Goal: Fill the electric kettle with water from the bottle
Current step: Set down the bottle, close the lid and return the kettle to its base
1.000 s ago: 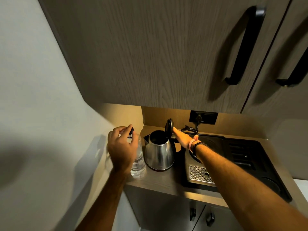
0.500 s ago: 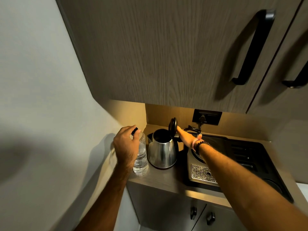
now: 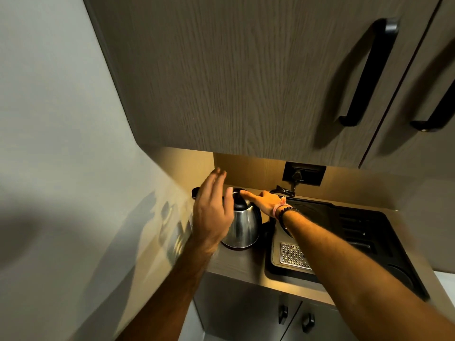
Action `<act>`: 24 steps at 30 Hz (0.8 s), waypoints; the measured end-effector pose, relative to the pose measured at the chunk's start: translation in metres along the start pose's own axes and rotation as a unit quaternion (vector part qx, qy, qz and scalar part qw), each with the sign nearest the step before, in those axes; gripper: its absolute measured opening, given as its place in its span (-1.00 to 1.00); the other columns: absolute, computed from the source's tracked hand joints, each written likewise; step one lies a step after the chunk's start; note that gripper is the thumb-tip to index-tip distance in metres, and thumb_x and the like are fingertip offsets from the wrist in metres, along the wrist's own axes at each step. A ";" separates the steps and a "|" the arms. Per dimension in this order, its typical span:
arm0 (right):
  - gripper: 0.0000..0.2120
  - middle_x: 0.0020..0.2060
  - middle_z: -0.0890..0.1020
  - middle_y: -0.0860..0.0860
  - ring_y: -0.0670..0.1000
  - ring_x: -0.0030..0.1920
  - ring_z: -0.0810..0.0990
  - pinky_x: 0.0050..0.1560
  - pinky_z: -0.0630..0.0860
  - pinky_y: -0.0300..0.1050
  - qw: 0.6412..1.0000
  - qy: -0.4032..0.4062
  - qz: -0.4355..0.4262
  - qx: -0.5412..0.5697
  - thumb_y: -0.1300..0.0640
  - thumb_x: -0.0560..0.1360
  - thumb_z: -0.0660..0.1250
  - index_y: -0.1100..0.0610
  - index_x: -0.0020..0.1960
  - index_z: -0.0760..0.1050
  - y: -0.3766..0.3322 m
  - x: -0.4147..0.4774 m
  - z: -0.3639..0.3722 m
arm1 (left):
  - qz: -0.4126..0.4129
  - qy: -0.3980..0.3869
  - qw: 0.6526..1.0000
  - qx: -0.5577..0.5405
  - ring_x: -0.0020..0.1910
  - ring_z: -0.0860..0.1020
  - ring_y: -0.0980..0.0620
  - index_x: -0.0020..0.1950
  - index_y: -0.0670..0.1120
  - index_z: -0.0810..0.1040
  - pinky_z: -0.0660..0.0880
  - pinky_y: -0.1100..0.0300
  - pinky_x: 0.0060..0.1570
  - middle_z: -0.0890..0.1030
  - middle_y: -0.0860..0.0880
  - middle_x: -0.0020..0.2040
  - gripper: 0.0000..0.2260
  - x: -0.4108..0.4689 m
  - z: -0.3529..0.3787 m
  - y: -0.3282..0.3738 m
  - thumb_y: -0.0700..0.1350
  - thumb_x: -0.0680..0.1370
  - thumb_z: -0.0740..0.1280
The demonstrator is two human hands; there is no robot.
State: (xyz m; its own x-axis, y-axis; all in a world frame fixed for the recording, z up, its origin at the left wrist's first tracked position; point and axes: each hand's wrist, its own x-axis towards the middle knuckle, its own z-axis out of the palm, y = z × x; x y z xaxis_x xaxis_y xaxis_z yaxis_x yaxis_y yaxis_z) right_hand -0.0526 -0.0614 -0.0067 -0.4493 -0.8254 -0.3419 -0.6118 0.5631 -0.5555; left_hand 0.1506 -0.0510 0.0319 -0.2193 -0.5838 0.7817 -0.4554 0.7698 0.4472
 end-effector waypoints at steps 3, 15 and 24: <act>-0.05 0.49 0.46 0.16 0.29 0.53 0.34 0.54 0.03 0.35 1.000 0.004 -0.018 -0.012 -0.59 0.43 -0.06 0.07 0.48 0.42 0.003 0.003 -0.001 | -0.004 -0.194 0.980 0.034 0.56 0.22 -0.11 0.57 -0.22 0.18 0.24 -0.02 0.51 0.25 -0.19 0.58 -0.44 0.000 0.027 0.001 0.04 0.66 0.17; -0.36 0.34 0.60 0.10 0.20 0.37 0.52 0.52 0.09 0.32 0.998 0.032 -0.058 -0.004 -0.39 0.58 0.07 0.09 0.34 0.49 0.026 0.004 -0.013 | -0.126 -0.461 0.869 0.131 0.58 -0.32 -0.10 0.59 -0.20 -0.27 -0.25 -0.04 0.47 -0.31 -0.16 0.61 -0.11 -0.013 0.084 -0.048 0.37 0.57 0.04; -0.40 0.31 0.62 0.09 0.20 0.38 0.52 0.51 0.21 0.37 0.996 0.016 -0.076 0.031 -0.37 0.55 0.16 0.08 0.31 0.52 0.033 0.007 -0.004 | -0.144 -0.471 0.861 0.127 0.58 -0.32 -0.14 0.57 -0.22 -0.29 -0.24 -0.05 0.52 -0.32 -0.20 0.60 -0.12 -0.017 0.087 -0.047 0.35 0.59 0.04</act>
State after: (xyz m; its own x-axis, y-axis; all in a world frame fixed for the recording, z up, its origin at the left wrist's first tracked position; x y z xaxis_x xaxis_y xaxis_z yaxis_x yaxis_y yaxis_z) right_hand -0.0789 -0.0489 -0.0242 -0.3744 -0.8991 -0.2267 -0.6338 0.4266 -0.6452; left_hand 0.1005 -0.0997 -0.0400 -0.6136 -0.7835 -0.0984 -0.7557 0.5465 0.3609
